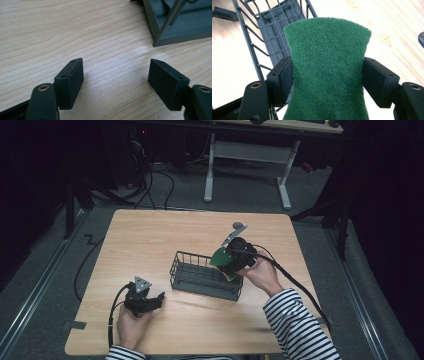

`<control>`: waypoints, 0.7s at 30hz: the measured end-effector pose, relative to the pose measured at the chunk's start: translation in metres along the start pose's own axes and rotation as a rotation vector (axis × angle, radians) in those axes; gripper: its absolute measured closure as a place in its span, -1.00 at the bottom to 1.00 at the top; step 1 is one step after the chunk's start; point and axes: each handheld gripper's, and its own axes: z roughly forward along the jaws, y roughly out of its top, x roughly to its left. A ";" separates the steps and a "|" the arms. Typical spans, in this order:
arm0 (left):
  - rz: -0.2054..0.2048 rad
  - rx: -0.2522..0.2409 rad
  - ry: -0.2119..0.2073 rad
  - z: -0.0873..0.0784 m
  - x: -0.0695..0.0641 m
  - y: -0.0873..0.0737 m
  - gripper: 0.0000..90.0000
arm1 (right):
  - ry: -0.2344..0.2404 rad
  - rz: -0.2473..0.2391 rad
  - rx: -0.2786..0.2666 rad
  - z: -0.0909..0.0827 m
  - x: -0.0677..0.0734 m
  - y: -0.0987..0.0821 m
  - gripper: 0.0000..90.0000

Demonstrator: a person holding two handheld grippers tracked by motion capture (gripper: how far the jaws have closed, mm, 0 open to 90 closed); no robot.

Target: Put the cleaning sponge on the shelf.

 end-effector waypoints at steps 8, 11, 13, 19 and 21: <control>0.000 -0.001 0.001 0.000 0.000 0.000 -0.35 | 0.000 -0.027 0.011 0.004 0.006 -0.001 -0.37; 0.000 -0.001 0.000 0.000 0.000 0.000 -0.35 | 0.008 -0.044 0.019 0.005 0.009 -0.001 -0.38; 0.000 -0.001 0.001 0.000 0.000 0.000 -0.35 | 0.007 -0.048 0.031 0.006 0.010 -0.002 -0.39; 0.001 -0.001 0.001 0.000 0.000 0.000 -0.35 | 0.019 -0.052 0.032 0.008 0.013 -0.003 -0.39; 0.001 -0.001 0.001 0.000 0.000 0.000 -0.35 | 0.017 -0.057 0.042 0.010 0.015 -0.003 -0.39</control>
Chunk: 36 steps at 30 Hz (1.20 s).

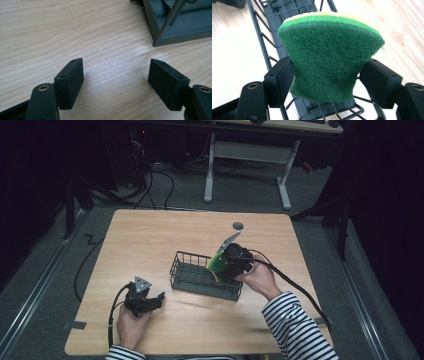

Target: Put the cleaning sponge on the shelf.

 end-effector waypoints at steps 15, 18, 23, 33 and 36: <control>0.000 0.000 0.000 0.000 0.000 0.000 -0.35 | 0.052 0.028 -0.017 0.004 0.000 0.001 -0.45; 0.000 0.000 0.000 0.000 0.000 0.000 -0.35 | 0.051 0.032 -0.026 0.002 0.001 0.000 -0.45; 0.000 0.000 0.000 0.000 0.000 0.000 -0.35 | 0.058 0.049 -0.076 -0.007 0.002 -0.003 -0.43; 0.000 0.000 -0.001 0.000 0.000 0.000 -0.35 | 0.021 0.112 -0.144 -0.026 -0.002 -0.019 -0.24; 0.000 0.000 -0.001 0.000 0.000 0.000 -0.35 | 0.011 0.156 -0.161 -0.031 -0.010 -0.030 -0.22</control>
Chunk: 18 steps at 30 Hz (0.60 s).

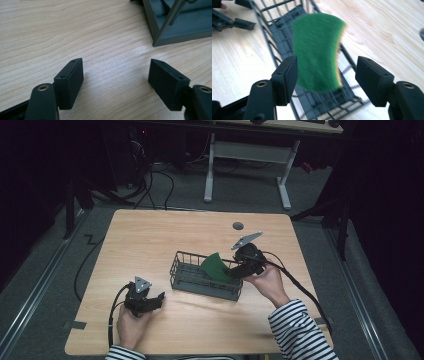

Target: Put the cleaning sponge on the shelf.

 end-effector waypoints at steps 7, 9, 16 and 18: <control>0.000 0.000 0.000 0.000 0.000 0.000 -0.35 | -0.033 0.044 -0.046 -0.017 -0.012 -0.018 -0.21; -0.001 -0.002 0.000 0.000 0.000 0.000 -0.36 | -0.039 0.054 -0.063 -0.023 -0.013 -0.023 -0.19; -0.001 -0.002 0.000 0.000 0.000 0.000 -0.35 | -0.077 0.137 -0.098 -0.044 -0.023 -0.048 -0.17; -0.001 -0.002 0.000 0.000 0.000 0.000 -0.36 | -0.089 0.156 -0.110 -0.050 -0.026 -0.056 -0.17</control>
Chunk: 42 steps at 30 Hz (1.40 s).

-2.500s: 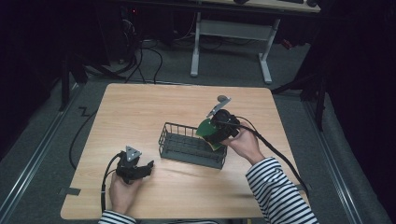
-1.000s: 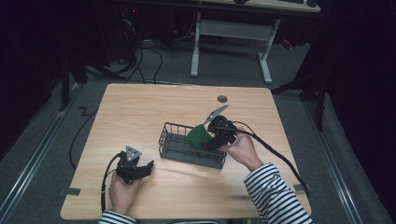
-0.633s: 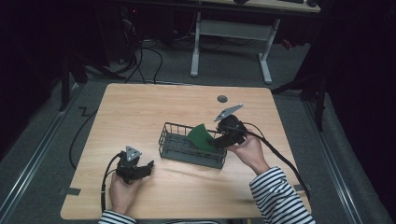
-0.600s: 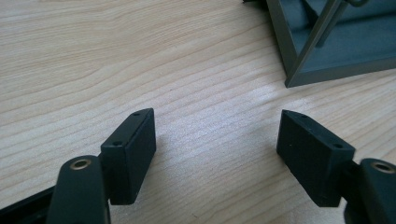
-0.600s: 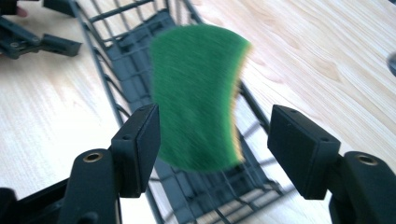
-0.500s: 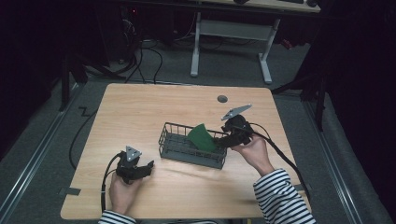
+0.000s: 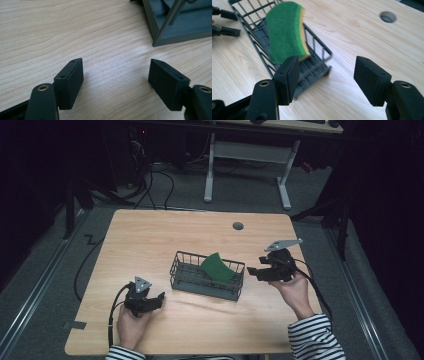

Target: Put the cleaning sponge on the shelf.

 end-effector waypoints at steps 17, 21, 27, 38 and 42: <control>0.003 0.002 -0.002 0.000 0.000 0.000 -0.36 | -0.079 0.152 -0.093 -0.039 -0.024 -0.052 -0.15; 0.003 0.002 -0.002 0.000 0.000 0.000 -0.36 | -0.100 0.167 -0.104 -0.042 -0.025 -0.065 -0.15; 0.003 0.003 -0.001 0.000 0.000 0.000 -0.36 | -0.112 0.199 -0.114 -0.041 -0.028 -0.087 -0.15; 0.003 0.001 0.000 0.000 0.000 0.000 -0.36 | -0.129 0.244 -0.136 -0.025 -0.030 -0.117 -0.16; 0.003 0.002 -0.001 0.000 0.000 0.000 -0.36 | -0.111 0.266 -0.147 -0.015 -0.029 -0.122 -0.16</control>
